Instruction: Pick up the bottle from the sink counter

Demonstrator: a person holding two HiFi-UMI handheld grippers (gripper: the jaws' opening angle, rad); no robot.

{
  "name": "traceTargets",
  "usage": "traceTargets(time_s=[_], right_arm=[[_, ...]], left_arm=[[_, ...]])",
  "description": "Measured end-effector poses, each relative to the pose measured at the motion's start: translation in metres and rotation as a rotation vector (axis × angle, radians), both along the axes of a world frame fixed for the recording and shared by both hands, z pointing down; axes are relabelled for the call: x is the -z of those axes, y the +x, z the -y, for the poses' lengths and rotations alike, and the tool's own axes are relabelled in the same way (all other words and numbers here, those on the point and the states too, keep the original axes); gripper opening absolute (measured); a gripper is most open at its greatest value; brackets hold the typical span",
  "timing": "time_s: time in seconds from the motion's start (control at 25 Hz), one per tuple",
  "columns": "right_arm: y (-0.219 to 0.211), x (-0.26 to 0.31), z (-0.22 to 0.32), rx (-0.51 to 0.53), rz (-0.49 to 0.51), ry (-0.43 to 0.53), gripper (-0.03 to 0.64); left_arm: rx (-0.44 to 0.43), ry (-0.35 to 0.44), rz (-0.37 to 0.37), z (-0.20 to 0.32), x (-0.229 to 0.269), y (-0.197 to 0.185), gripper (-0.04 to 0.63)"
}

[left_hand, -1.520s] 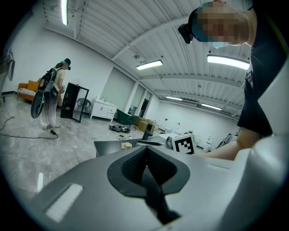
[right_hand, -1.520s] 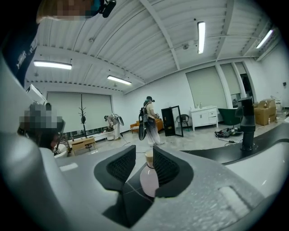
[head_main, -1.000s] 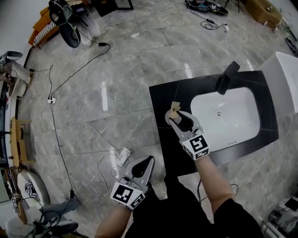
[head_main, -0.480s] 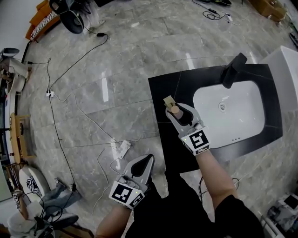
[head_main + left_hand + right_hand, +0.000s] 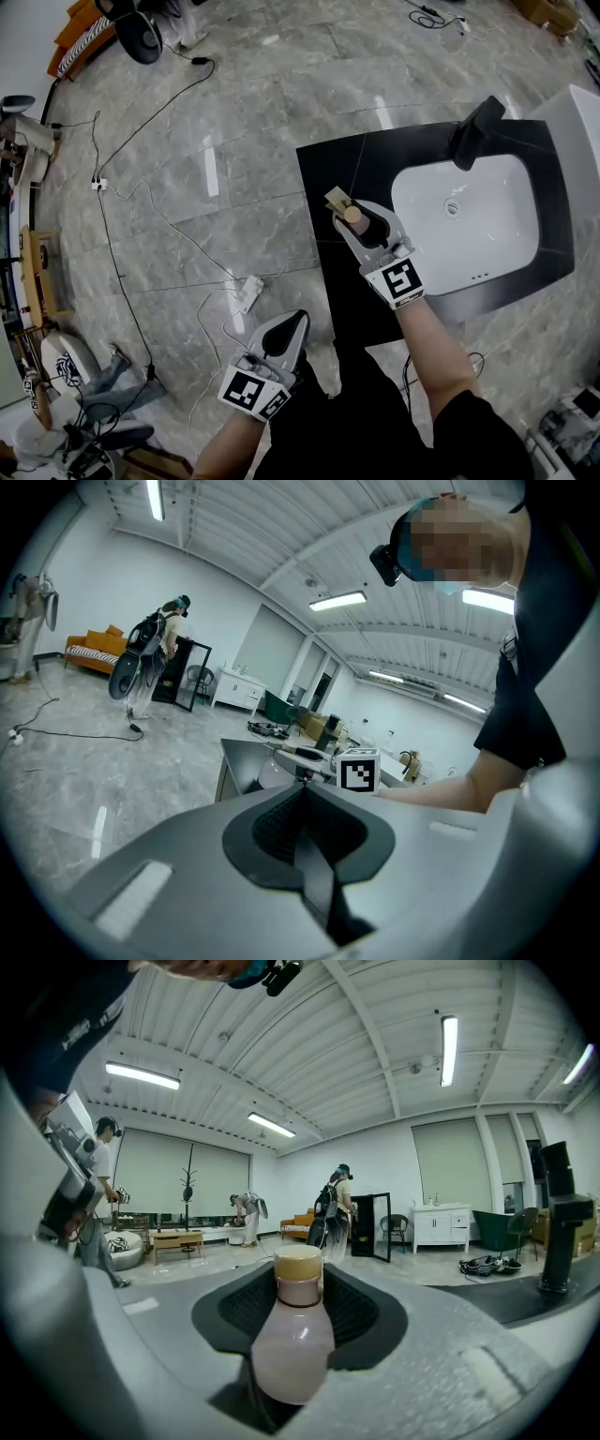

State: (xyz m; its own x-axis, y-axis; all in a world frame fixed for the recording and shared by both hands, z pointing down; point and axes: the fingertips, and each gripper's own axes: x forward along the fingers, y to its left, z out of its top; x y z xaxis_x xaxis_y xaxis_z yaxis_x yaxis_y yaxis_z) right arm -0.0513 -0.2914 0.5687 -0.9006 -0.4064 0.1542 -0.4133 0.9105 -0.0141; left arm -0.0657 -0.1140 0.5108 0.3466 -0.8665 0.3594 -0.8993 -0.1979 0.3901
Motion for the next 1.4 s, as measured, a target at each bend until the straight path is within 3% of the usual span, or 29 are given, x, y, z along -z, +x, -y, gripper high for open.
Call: traceTargets(time_s=[1.4], right_arm=[[0.0, -0.001, -0.002, 0.019, 0.02, -0.004, 0.155]], left_arm=[[-0.006, -0.045, -0.058, -0.006, -0.024, 0.014, 0.003]])
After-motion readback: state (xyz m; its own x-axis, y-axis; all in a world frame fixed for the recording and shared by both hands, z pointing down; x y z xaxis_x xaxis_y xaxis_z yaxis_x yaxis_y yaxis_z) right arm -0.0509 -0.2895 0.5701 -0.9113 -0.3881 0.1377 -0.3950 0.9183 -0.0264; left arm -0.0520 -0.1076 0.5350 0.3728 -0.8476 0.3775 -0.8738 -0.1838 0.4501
